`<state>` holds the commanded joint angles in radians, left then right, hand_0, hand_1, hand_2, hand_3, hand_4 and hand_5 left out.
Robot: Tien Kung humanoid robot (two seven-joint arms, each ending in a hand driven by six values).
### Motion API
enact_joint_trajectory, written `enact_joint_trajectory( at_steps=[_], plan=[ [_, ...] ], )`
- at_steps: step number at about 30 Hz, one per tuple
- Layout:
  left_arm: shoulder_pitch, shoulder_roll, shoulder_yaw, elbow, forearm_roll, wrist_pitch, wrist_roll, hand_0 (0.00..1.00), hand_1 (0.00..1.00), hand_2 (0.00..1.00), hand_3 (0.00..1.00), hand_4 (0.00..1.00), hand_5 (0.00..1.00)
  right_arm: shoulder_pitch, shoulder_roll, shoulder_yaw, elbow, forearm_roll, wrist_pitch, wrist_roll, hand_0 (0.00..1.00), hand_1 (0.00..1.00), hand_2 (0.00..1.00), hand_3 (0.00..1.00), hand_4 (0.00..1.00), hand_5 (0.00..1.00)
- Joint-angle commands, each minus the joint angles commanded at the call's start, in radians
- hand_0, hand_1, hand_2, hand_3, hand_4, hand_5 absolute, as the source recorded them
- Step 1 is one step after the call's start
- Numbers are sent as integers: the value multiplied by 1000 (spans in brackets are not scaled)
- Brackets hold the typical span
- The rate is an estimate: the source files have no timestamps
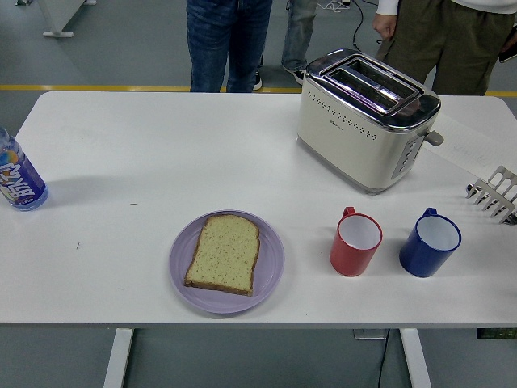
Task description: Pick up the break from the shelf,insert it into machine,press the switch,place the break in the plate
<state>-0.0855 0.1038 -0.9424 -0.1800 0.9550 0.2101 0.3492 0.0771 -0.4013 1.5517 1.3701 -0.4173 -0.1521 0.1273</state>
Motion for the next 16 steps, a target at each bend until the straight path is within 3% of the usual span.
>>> enact_joint_trajectory(
  at_steps=[16],
  plan=[
    [12, 1, -5, 0, 13, -2, 1, 629, 492, 494, 539, 315, 804, -18, 2, 0, -4, 1, -1, -2, 804, 743, 710, 676, 481, 245]
  ],
)
